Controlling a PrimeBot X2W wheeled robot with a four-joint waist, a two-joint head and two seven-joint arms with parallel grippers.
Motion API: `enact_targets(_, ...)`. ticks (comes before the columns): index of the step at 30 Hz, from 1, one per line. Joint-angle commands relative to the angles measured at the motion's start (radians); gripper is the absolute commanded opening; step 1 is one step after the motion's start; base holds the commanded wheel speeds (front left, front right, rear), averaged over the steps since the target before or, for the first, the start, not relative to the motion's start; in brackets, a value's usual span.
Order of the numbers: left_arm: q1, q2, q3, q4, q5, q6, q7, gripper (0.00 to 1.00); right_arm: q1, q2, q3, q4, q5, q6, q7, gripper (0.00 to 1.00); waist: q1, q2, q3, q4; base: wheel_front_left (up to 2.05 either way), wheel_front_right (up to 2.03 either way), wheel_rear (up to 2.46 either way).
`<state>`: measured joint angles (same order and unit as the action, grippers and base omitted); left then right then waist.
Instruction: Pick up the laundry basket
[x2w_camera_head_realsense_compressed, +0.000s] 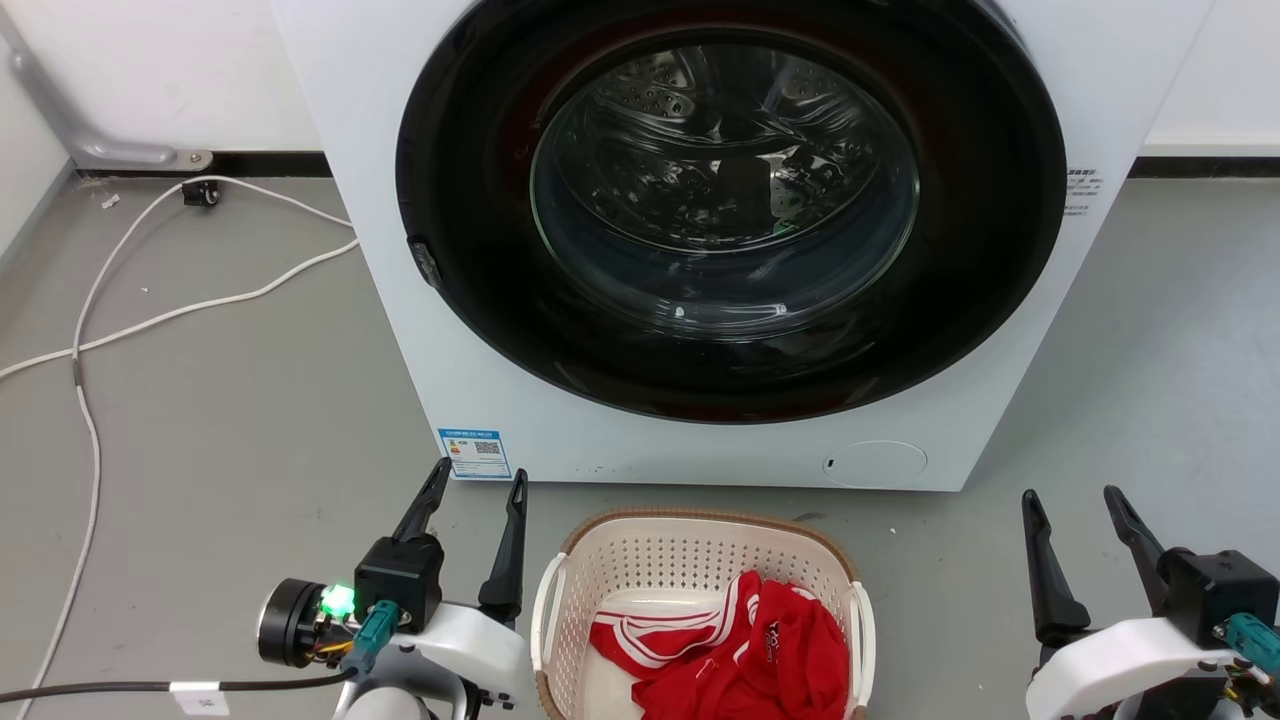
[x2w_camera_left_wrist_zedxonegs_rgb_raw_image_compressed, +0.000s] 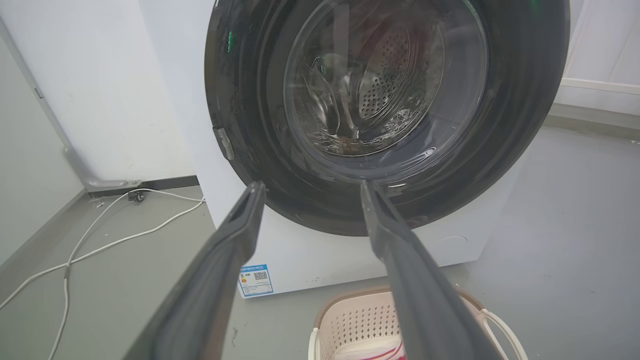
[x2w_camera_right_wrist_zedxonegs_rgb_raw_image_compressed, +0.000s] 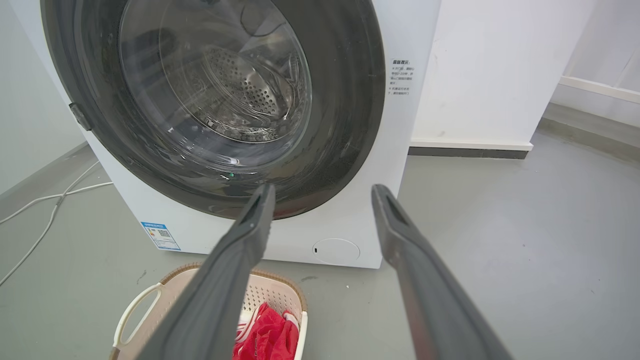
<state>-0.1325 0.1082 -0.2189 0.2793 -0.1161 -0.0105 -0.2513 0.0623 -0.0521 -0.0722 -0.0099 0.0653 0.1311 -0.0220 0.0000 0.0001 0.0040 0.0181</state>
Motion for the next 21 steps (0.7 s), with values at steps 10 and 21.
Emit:
enact_targets(10, -0.006, -0.017, 0.020, 0.018, 0.028, -0.018, -0.015, 1.00, 0.002, 0.003, 0.002, 0.012, -0.015, -0.001, -0.019, 1.00, 0.0000, -0.0001, 0.003, -0.003, 0.00, 0.00, 0.00)
enact_targets(21, -0.002, -0.029, 0.036, 0.027, 0.033, -0.029, -0.015, 1.00, -0.005, 0.003, 0.006, 0.019, -0.007, -0.001, -0.022, 1.00, 0.0000, -0.0001, 0.002, -0.004, 0.00, 0.00, 0.00)
